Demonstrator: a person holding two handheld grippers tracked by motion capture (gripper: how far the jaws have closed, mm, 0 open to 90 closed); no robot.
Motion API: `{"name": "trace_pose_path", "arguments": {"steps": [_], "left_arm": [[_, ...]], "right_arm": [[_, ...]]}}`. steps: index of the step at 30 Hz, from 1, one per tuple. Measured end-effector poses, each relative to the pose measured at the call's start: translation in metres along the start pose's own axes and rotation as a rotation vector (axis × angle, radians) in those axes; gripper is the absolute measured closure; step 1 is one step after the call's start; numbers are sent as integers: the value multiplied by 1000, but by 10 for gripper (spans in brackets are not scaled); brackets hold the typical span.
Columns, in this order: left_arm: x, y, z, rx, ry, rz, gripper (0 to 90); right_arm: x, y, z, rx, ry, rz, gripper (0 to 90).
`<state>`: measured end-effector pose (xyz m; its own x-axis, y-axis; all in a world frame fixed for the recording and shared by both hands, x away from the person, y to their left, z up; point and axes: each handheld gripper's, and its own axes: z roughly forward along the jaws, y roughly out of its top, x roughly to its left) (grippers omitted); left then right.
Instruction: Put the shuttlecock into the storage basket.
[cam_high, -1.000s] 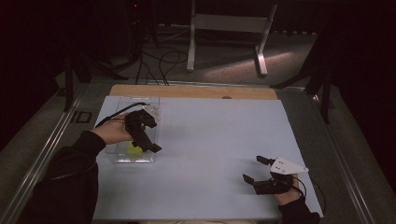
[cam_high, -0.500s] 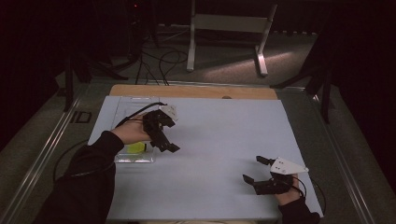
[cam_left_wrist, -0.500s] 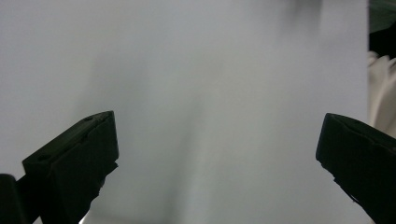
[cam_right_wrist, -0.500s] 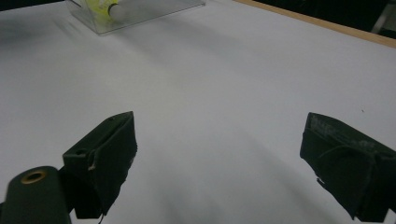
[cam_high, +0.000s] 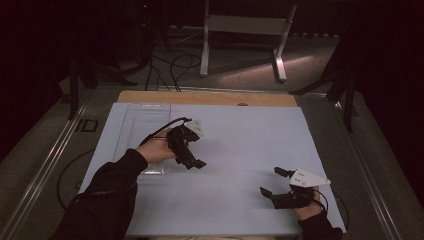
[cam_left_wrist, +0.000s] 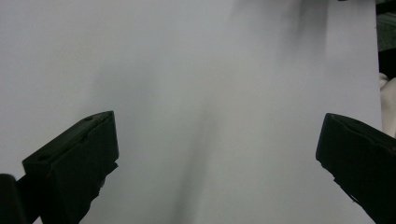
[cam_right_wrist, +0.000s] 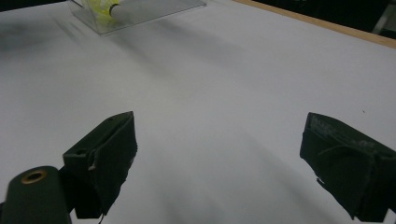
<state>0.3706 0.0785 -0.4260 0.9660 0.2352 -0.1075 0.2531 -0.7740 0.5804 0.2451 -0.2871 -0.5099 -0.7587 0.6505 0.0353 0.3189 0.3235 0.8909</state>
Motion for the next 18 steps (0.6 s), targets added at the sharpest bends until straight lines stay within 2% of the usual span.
{"name": "trace_pose_path", "arguments": {"steps": [1,3,8,13,18], "left_arm": [[0,-1,1,-10,-9,-4,2],[-2,-4,3,-26,5,-10,2],[-6,-9,8,-70,-5,-34,2],[-10,-19,12,-154,-18,-74,2],[-14,-26,13,-185,-8,-93,2]], "right_arm": [[0,0,0,0,0,0,109],[0,0,0,1,-1,-1,109],[0,0,0,-1,1,-1,109],[0,0,0,1,0,1,108],[0,0,0,0,1,4,108]]}}
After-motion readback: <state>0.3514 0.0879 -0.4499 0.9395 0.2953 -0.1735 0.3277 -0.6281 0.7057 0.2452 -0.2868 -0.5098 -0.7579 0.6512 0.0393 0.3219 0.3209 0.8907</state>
